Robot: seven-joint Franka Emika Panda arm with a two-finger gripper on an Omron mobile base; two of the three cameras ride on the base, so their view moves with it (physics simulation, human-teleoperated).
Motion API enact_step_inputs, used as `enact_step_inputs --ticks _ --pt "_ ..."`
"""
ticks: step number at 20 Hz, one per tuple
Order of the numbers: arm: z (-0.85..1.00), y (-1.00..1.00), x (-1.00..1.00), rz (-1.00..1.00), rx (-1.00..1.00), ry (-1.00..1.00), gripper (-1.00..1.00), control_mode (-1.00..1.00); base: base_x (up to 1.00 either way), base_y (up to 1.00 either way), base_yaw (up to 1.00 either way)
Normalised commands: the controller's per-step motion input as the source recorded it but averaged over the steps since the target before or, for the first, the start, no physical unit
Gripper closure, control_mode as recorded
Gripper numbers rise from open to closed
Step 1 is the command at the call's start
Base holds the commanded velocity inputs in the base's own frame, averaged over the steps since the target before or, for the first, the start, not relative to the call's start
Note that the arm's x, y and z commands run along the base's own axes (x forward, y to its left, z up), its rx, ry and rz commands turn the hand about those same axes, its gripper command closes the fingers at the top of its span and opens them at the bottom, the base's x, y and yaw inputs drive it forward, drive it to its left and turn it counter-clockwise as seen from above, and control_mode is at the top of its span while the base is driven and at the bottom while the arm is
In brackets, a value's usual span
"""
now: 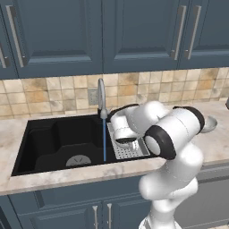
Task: Rinse each bowl for a few seconds and place them down in the sink or on the counter.
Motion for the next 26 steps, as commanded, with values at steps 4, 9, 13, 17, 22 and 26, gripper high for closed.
enact_step_inputs --ticks 4,9,13,17,22,26 --pt "0.41 -0.06 0.01 -0.19 -0.03 0.0 -1.0 -1.0 0.0 0.0 0.0" --pt "0.42 -0.06 0.04 -0.2 -0.02 0.01 -1.0 -1.0 0.0 0.0 0.0" --pt "0.45 -0.07 0.04 -0.19 -0.01 0.02 -1.0 -1.0 0.0 0.0 0.0" --pt "0.51 -0.08 0.05 -0.18 -0.02 0.02 -1.0 -1.0 0.0 0.0 0.0" --pt "0.54 -0.09 0.08 -0.17 -0.03 0.03 -1.0 -1.0 0.0 0.0 0.0" --pt "0.59 -0.08 0.1 -0.16 -0.04 0.03 -1.0 -1.0 0.0 0.0 0.0"
